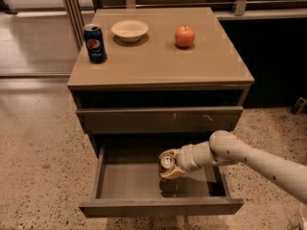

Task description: Pick orange can from middle drawer and place on counter

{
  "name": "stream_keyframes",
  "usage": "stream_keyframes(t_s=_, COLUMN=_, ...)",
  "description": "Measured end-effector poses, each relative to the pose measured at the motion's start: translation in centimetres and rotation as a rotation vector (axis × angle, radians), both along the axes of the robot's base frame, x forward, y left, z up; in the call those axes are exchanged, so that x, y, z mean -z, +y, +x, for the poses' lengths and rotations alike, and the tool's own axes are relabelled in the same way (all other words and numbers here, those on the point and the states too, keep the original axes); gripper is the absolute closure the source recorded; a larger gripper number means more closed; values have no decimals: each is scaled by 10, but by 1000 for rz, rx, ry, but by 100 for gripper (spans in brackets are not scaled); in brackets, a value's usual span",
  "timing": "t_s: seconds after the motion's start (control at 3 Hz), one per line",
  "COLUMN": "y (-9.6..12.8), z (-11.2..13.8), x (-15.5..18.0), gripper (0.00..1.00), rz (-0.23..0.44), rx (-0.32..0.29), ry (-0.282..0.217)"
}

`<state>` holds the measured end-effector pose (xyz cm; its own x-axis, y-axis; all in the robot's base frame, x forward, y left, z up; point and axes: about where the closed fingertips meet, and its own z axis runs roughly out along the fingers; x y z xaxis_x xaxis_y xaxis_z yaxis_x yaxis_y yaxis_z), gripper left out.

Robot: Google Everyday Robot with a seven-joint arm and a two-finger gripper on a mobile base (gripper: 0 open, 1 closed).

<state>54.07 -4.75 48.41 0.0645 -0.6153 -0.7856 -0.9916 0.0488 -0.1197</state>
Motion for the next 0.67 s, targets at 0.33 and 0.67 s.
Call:
stream_keyframes(t_s=0.33, y=-1, z=-12, x=-66, gripper=100, rz=-42, rx=4, ry=17)
stream_keyframes(t_s=0.67, y=-2, z=-22, x=-142, gripper=100, rz=-101, rx=18, ry=31)
